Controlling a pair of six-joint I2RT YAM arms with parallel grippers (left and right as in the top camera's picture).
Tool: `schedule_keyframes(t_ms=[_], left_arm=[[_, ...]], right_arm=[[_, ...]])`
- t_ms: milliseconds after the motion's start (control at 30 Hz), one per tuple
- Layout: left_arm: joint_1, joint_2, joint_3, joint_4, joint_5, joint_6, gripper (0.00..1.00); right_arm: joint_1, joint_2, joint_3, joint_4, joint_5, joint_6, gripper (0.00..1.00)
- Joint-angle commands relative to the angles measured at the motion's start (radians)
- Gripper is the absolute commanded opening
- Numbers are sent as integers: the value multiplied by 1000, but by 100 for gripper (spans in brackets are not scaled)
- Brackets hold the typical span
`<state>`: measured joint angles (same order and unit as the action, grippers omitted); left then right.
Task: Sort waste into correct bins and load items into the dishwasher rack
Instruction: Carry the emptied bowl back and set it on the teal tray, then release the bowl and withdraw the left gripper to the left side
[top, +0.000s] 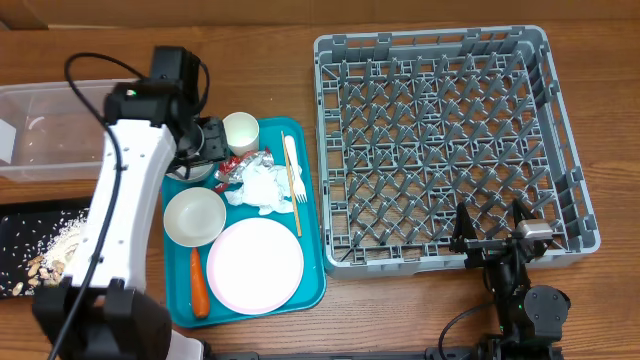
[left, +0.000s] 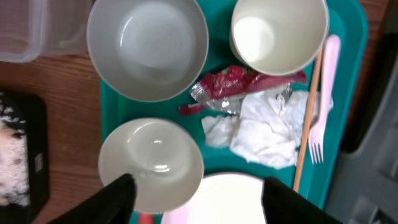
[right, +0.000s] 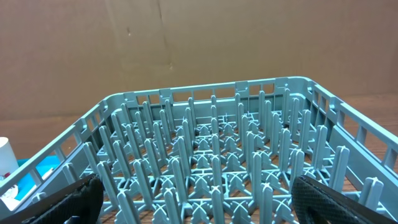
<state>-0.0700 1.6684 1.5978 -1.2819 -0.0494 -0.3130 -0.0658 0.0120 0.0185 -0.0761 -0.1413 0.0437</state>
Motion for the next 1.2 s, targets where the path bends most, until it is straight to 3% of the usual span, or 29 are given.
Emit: schedule_keyframes(t_ms=[0, 167, 200, 533, 700, 1000, 1167], left_arm=[[5, -79, 51, -85, 15, -53, 81], [5, -149, 51, -195, -32, -153, 90], [5, -163, 51, -208, -42, -173, 100], [5, -368, -114, -276, -99, -311, 100], [5, -438, -313, -210, -95, -447, 100], [16, -437, -585, 8, -119, -481, 100], [106, -437, -645, 80, -107, -478, 100]], right_arm=[[-8, -9, -10, 3, 9, -7, 100], [-8, -9, -10, 3, 9, -7, 100], [-8, -9, -10, 3, 9, -7, 100], [-8, -9, -10, 3, 9, -7, 100], [-8, -9, -10, 3, 9, -7, 100], [-8, -9, -10, 3, 9, -7, 100], [-8, -9, -10, 3, 9, -7, 100]])
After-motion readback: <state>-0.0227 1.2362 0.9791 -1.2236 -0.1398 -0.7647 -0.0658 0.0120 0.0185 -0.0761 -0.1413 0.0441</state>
